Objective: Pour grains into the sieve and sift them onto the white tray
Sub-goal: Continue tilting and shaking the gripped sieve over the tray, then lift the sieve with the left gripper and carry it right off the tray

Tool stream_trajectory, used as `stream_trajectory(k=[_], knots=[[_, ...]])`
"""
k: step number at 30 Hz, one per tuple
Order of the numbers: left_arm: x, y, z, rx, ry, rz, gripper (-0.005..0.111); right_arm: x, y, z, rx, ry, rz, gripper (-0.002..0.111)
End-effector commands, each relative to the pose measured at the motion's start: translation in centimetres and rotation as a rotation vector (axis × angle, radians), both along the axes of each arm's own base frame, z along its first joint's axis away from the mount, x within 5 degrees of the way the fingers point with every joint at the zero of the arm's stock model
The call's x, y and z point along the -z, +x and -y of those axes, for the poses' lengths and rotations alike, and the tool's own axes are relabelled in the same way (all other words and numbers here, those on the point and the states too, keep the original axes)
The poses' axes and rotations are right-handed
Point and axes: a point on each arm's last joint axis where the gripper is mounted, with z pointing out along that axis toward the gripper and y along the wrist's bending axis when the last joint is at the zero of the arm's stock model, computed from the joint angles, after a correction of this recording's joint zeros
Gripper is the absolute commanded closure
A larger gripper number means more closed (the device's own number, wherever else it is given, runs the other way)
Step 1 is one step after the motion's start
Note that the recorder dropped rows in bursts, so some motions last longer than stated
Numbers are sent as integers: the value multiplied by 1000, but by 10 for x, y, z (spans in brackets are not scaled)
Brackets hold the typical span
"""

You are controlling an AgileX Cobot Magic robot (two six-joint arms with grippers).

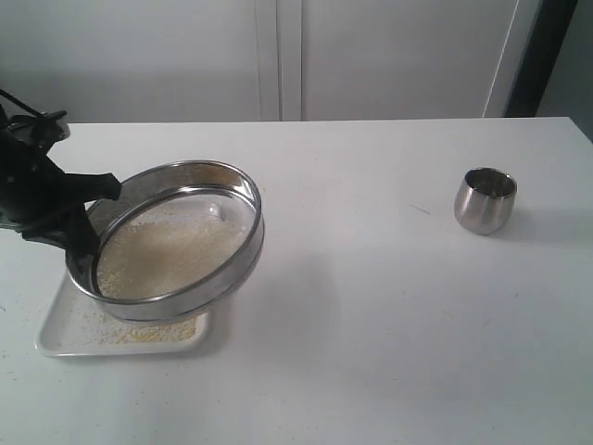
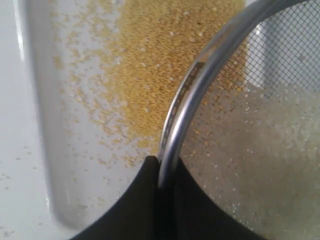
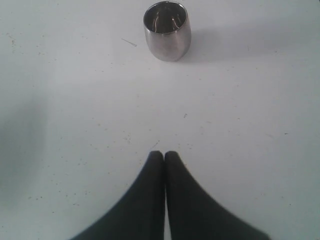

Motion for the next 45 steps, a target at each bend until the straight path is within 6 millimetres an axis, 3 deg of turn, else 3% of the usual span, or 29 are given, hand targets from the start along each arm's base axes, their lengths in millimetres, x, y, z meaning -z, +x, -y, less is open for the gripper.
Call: stream_trajectory(k=[1,9,18,25,32,45], knots=[[-9,-9,29,69,-47,5,107,0,-1,0,2,3,10,108],[-17,-16,67,156,-48,51,107,0,-1,0,2,3,10,108],[-46,-17,93,211,69,116,107,0,-1,0,2,3,10,108],[-52,-22,106,238,117,150,107,0,-1,0,2,3,10,108],[-45,-25,120,279,145,157,107,0,-1,0,2,3,10,108],[-23,1,162,330,146,153,107,0,-1,0,2,3,10,108]])
